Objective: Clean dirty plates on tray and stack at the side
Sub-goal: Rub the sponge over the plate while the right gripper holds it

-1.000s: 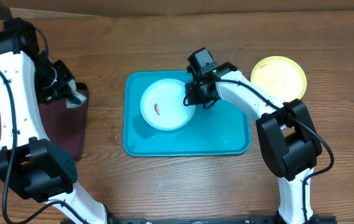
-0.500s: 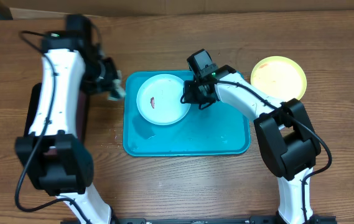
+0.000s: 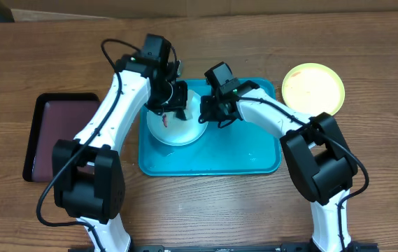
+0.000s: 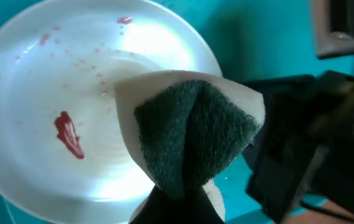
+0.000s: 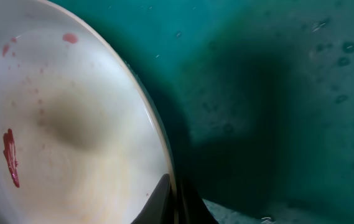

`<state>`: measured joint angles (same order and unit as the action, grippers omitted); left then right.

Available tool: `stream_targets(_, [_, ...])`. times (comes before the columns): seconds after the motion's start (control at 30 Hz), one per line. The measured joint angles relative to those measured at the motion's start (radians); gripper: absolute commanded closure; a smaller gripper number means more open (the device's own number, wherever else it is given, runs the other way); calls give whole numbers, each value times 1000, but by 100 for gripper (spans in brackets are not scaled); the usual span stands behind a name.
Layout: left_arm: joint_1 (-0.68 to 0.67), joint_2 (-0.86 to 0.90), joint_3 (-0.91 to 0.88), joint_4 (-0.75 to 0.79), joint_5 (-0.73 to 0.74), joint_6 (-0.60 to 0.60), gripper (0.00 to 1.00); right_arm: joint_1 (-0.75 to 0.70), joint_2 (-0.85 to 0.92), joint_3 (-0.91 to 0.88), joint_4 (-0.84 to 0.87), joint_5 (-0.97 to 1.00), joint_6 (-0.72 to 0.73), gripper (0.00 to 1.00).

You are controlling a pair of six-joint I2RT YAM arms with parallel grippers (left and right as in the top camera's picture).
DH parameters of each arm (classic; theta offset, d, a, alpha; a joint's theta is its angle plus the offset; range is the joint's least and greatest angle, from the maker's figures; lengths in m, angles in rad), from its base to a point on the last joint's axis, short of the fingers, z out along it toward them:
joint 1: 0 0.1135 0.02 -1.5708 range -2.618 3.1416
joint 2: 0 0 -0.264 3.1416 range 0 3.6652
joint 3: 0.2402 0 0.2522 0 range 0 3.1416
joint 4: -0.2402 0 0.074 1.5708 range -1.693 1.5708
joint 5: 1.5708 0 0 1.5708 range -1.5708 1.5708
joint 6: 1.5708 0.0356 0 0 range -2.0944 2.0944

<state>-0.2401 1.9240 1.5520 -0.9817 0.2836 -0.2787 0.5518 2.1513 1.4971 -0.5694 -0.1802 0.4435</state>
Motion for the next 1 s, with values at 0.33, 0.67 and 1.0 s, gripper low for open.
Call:
stream_targets(0.33, [67, 0, -82, 56, -26, -75, 95, 2, 0, -1, 4, -3, 0, 96])
stream_targets(0.67, [36, 0, -241, 289, -26, -221, 96, 1, 0, -4, 16, -3, 0, 96])
stream_targets(1.0, [37, 0, -323, 353, -88, -274, 96, 2, 0, -4, 15, -3, 0, 96])
